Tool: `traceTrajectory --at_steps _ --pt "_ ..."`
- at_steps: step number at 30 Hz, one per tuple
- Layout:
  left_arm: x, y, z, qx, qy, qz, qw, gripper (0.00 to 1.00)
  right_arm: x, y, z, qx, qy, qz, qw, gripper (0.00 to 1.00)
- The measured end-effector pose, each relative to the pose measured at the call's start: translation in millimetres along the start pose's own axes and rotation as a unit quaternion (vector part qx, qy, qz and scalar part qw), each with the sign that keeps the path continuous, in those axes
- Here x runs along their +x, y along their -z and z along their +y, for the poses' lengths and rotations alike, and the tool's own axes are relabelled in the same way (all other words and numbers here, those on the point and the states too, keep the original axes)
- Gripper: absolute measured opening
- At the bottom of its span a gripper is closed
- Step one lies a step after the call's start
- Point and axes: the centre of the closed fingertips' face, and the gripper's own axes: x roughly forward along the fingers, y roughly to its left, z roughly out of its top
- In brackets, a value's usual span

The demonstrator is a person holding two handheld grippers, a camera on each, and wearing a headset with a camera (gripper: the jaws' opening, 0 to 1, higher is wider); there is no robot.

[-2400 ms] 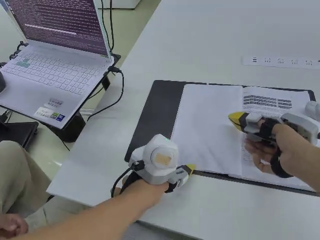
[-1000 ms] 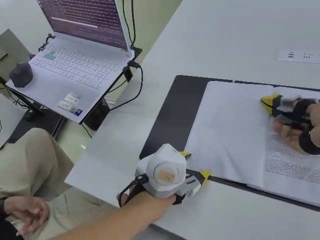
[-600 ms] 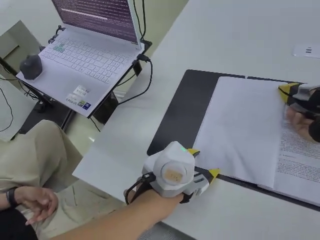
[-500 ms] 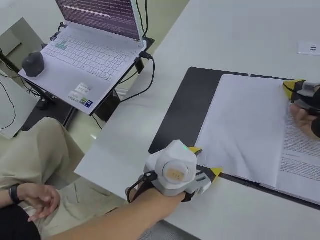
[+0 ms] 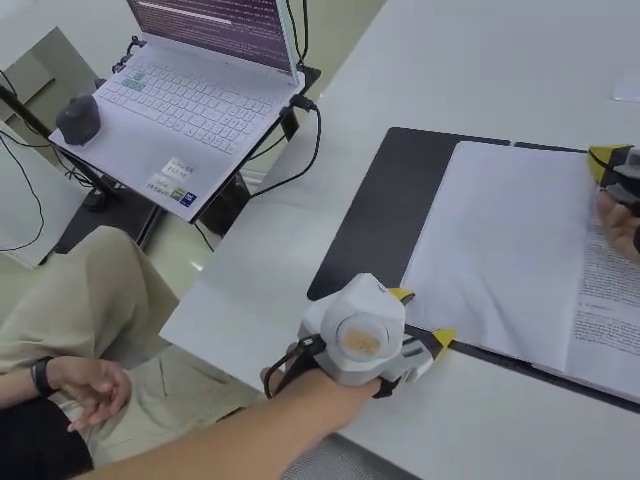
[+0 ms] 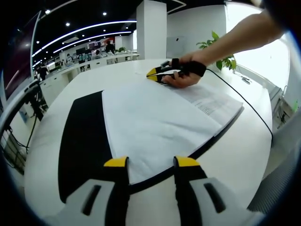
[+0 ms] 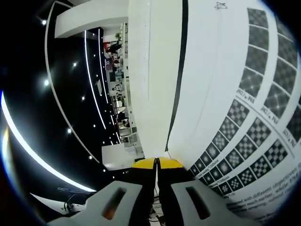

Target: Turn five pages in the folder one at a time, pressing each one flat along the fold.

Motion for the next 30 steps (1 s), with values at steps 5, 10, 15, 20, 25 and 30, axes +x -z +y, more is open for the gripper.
traceTrajectory --at_steps 5,10,15,20,25,30 --pt "-0.4 -0.2 -0.2 -0.001 0.0 -0.001 1.0 0.36 -14.9 16.1 -5.2 -0.022 0.007 0.051 0.9984 0.0" --pt "-0.5 -0.3 -0.1 0.0 0.0 -0.002 1.0 0.37 -36.2 36.3 -13.3 -0.045 0.023 0.109 0.9928 0.0" --pt "-0.7 -0.5 -0.2 0.0 0.0 -0.002 1.0 0.37 -60.9 59.8 -18.2 -0.063 0.03 0.147 0.9866 0.0" --pt "-0.9 -0.5 -0.4 0.001 0.0 -0.003 1.0 0.37 -81.6 77.2 -22.2 -0.069 0.031 0.172 0.9821 0.0" --pt "-1.3 -0.8 -1.0 0.0 0.0 -0.005 1.0 0.36 -90.8 78.9 -32.6 -0.068 0.031 0.181 0.9807 0.0" --pt "-1.8 -0.9 -1.3 0.0 0.0 -0.005 1.0 0.36 -105.8 90.9 -37.2 -0.071 0.033 0.192 0.9784 0.0"
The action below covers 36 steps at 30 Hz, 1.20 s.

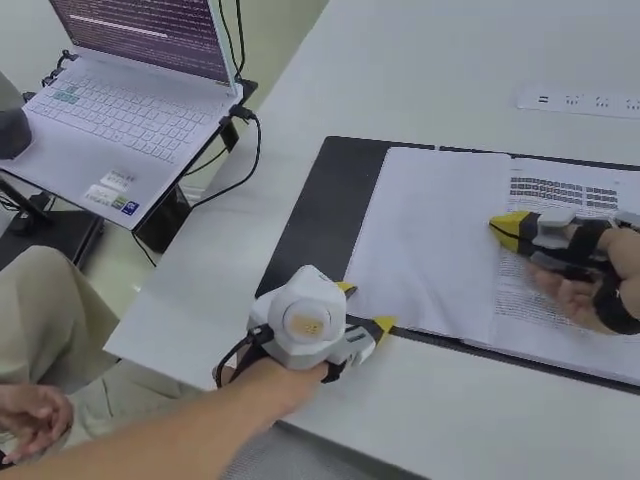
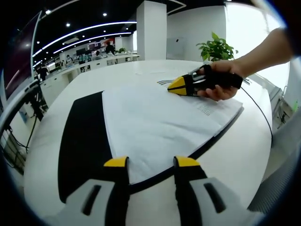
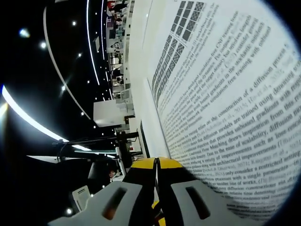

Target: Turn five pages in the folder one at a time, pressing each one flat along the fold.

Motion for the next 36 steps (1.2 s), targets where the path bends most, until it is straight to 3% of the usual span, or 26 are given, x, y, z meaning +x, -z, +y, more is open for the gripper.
traceTrajectory --at_steps 11,18,36 --pt "-1.2 -0.3 -0.7 0.001 0.001 0.0 1.0 0.37 -14.8 26.1 -19.5 -0.013 0.018 0.026 0.9994 0.0" --pt "-1.1 0.0 -0.5 0.0 0.001 0.0 1.0 0.36 -25.2 51.0 -29.2 -0.019 0.028 0.042 0.9986 0.0" --pt "-1.3 0.3 -0.1 0.003 0.001 0.001 1.0 0.36 -50.3 116.1 -48.4 0.002 0.024 0.05 0.9985 0.0"
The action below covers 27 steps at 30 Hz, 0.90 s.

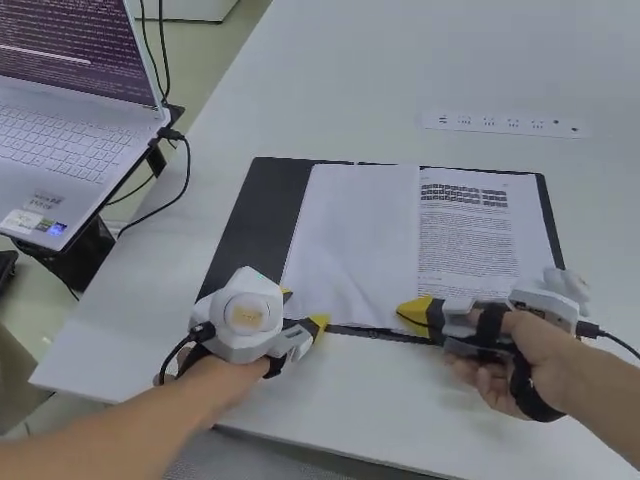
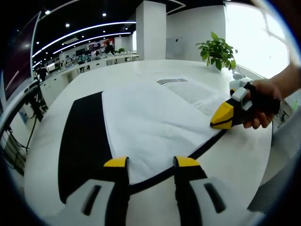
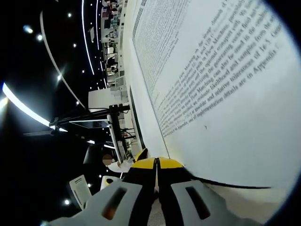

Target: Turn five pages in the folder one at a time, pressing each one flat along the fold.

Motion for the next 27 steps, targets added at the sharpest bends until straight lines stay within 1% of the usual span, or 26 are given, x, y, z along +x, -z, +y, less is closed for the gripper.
traceTrajectory --at_steps 3,5,7,8,10,12,13,14,15,16,17,18,19,20,21,22,23,24,25,26,27 --pt "0.4 0.1 0.1 0.0 0.0 0.002 1.0 0.36 -3.1 9.5 -1.2 0.004 0.002 0.002 1.0 0.0" --pt "0.4 0.1 -0.1 0.0 0.0 0.004 1.0 0.36 -5.7 15.4 -3.7 0.015 0.004 0.003 0.9999 0.0" --pt "0.6 0.1 -0.2 -0.001 0.0 0.004 1.0 0.36 -8.4 22.3 -8.1 0.007 0.014 0.003 0.9999 0.0" --pt "0.9 -0.1 0.0 -0.001 0.001 0.006 1.0 0.37 -9.7 25.4 -8.8 0.01 0.014 0.004 0.9998 0.0" --pt "1.2 -0.9 -0.5 -0.003 0.001 0.012 0.9999 0.37 -13.5 32.4 -2.4 0.015 -0.002 0.002 0.9999 0.0" --pt "1.1 -1.7 -1.8 -0.007 0.005 0.021 0.9997 0.38 -18.7 37.8 5.0 0.013 -0.006 -0.002 0.9999 0.0" --pt "0.5 -1.9 -2.9 -0.015 0.007 0.026 0.9995 0.41 -21.0 40.2 9.6 0.006 -0.009 -0.002 0.9999 0.0" --pt "-1.8 -0.4 -3.4 -0.034 0.004 0.04 0.9986 0.44 -25.9 45.3 20.2 -0.007 -0.016 -0.004 0.9998 0.0" --pt "-4.0 -1.3 -4.3 -0.053 0.002 0.045 0.9976 0.45 -29.7 45.1 25.2 -0.018 -0.016 -0.012 0.9996 0.0" --pt "-6.4 -3.5 -4.9 -0.073 0.003 0.047 0.9963 0.46 -33.2 38.5 27.5 -0.039 -0.011 -0.029 0.9988 0.0" --pt "-10.2 -8.6 -4.8 -0.091 0.004 0.044 0.9949 0.47 -38.8 33.1 32.4 -0.062 -0.007 -0.05 0.9968 0.0" --pt "-13.1 -12.5 -4.8 -0.099 0.005 0.04 0.9943 0.48 -47.2 25.4 38.9 -0.085 -0.002 -0.075 0.9936 0.0" --pt "-17.5 -17.4 -4.7 -0.1 0.004 0.035 0.9944 0.51 -54.2 20.3 41.7 -0.092 0.007 -0.093 0.9914 0.0" --pt "-23.9 -24.1 -4.6 -0.096 0.003 0.027 0.995 0.55 -65.5 13.4 49.7 -0.127 0.012 -0.119 0.9846 0.0" --pt "-28.0 -27.7 -5.9 -0.094 0.004 0.024 0.9953 0.58 -72.1 10.4 53.5 -0.149 0.017 -0.13 0.9801 0.0" --pt "-33.5 -33.4 -6.9 -0.091 0.005 0.019 0.9957 0.61 -83.9 6.9 56.1 -0.174 0.035 -0.145 0.9735 0.0" --pt "-37.7 -36.5 -7.9 -0.089 0.005 0.018 0.9959 0.62 -91.3 2.9 57.6 -0.186 0.043 -0.16 0.9685 0.03" --pt "-43.9 -42.4 -8.0 -0.088 0.004 0.013 0.9961 0.63 -101.9 -1.4 61.6 -0.205 0.05 -0.177 0.9614 0.07" --pt "-47.5 -47.0 -8.5 -0.088 0.004 0.006 0.9961 0.64 -108.8 -3.4 63.7 -0.219 0.054 -0.186 0.9564 0.12" --pt "-51.1 -51.6 -8.6 -0.088 0.003 -0.002 0.9961 0.65 -120.1 -8.9 64.3 -0.246 0.071 -0.205 0.9447 0.16" --pt "-54.8 -57.0 -8.5 -0.09 0.002 -0.011 0.9959 0.66 -127.5 -11.4 64.9 -0.262 0.081 -0.217 0.9367 0.18"
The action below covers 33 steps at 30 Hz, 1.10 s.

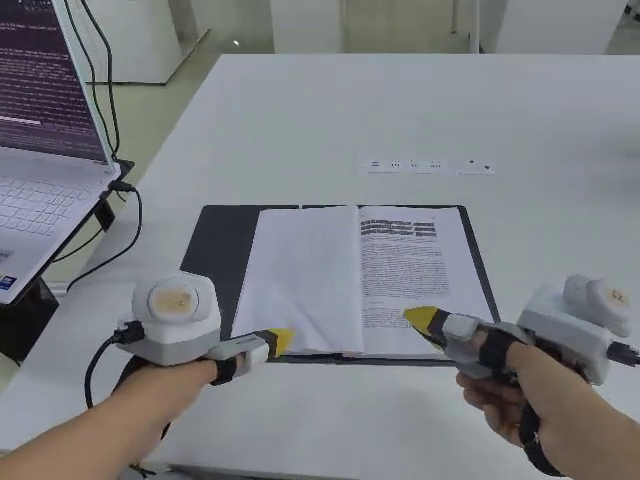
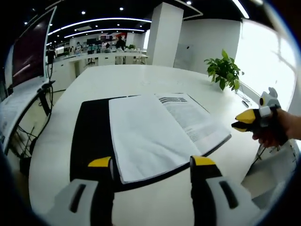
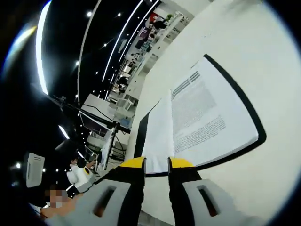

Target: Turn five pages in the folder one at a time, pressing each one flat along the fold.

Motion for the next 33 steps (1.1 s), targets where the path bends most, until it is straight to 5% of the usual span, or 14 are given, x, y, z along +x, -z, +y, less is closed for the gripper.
traceTrajectory --at_steps 3,8,12,15,20,33 --pt "-9.7 -10.0 -4.7 0.009 -0.005 -0.015 0.9998 0.76 -13.4 -15.8 -12.3 -0.069 0.03 -0.03 0.9968 0.31" --pt "-25.7 -24.2 -10.1 0.019 -0.017 -0.044 0.9987 0.89 -39.2 -27.5 -20.0 -0.206 0.094 -0.047 0.9729 0.61" --pt "-34.0 -26.5 -14.1 0.015 -0.021 -0.05 0.9984 0.97 -52.2 -40.5 -25.1 -0.239 0.111 -0.066 0.9623 0.84" --pt "-39.8 -28.0 -15.9 0.027 -0.027 -0.058 0.9976 0.99 -62.7 -49.4 -29.6 -0.259 0.124 -0.08 0.9547 0.9" --pt "-49.9 -28.1 -21.6 0.044 -0.03 -0.061 0.9967 0.99 -79.8 -63.4 -29.9 -0.267 0.129 -0.116 0.9479 1.0" --pt "-62.3 -29.8 -28.4 0.037 -0.039 -0.07 0.9961 0.99 -84.9 -58.1 -18.9 -0.29 0.113 -0.115 0.9434 1.0"
